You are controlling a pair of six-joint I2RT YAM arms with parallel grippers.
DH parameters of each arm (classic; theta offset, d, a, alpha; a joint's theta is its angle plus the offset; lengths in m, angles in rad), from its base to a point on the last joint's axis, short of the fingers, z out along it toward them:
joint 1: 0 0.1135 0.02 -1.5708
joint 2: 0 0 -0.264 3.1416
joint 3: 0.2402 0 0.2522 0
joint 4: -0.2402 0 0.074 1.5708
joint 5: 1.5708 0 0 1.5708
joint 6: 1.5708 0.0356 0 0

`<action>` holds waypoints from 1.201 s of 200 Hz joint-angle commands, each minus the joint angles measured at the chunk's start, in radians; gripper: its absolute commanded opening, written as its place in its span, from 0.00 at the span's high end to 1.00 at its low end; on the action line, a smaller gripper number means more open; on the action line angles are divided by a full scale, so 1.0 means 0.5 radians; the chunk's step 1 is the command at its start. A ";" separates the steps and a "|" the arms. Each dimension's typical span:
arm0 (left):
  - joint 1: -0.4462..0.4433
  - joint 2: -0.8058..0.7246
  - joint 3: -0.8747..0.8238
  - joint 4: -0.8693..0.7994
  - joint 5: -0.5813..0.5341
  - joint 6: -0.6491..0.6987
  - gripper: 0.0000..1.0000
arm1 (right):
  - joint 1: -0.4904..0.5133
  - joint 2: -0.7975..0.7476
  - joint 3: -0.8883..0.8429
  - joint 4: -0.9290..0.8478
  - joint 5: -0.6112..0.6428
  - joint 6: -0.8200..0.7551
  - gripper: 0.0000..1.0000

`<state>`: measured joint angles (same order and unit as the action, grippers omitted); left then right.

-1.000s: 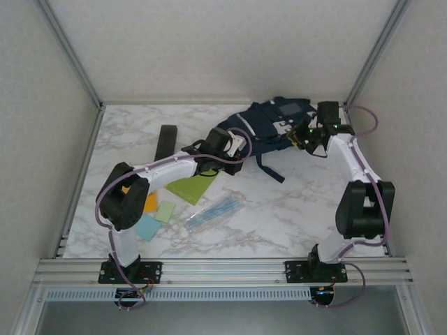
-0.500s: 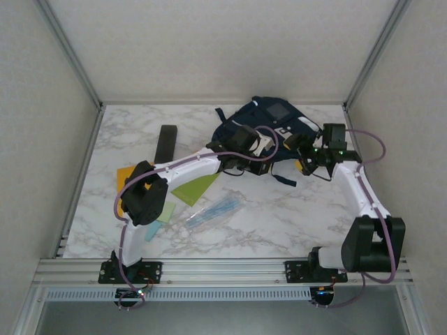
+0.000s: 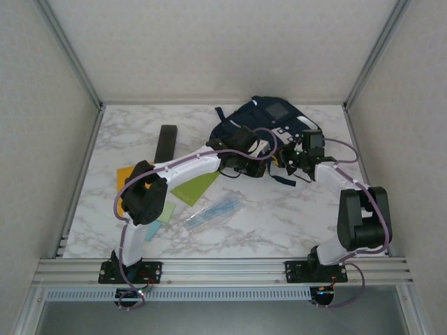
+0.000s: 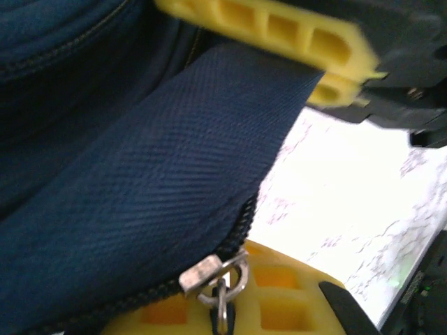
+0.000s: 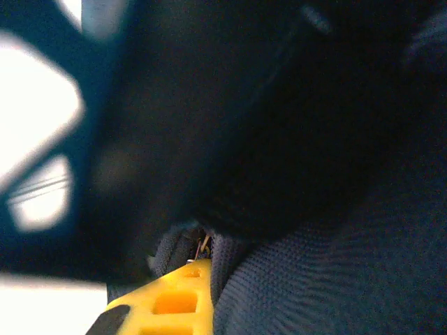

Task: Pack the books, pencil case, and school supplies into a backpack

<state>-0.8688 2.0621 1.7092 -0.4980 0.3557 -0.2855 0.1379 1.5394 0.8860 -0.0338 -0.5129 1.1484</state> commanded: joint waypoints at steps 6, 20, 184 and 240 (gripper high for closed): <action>0.057 -0.038 0.190 -0.608 -0.126 0.018 1.00 | 0.002 0.023 -0.046 0.226 0.210 -0.136 1.00; 0.130 -0.025 0.213 -0.823 -0.184 0.017 1.00 | 0.013 0.016 -0.063 0.209 0.254 -0.237 1.00; 0.296 -0.092 0.235 -0.486 0.092 -0.064 1.00 | -0.175 0.520 1.060 -0.780 0.336 -1.188 0.65; 0.050 0.184 0.697 -0.250 0.188 -0.409 1.00 | -0.178 0.056 0.866 -1.245 0.369 -0.916 0.21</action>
<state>-0.7853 2.1117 1.9114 -0.7109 0.3679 -0.4156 0.0273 1.7374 1.3769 -0.6243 -0.3195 0.6334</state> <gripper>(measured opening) 0.067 0.784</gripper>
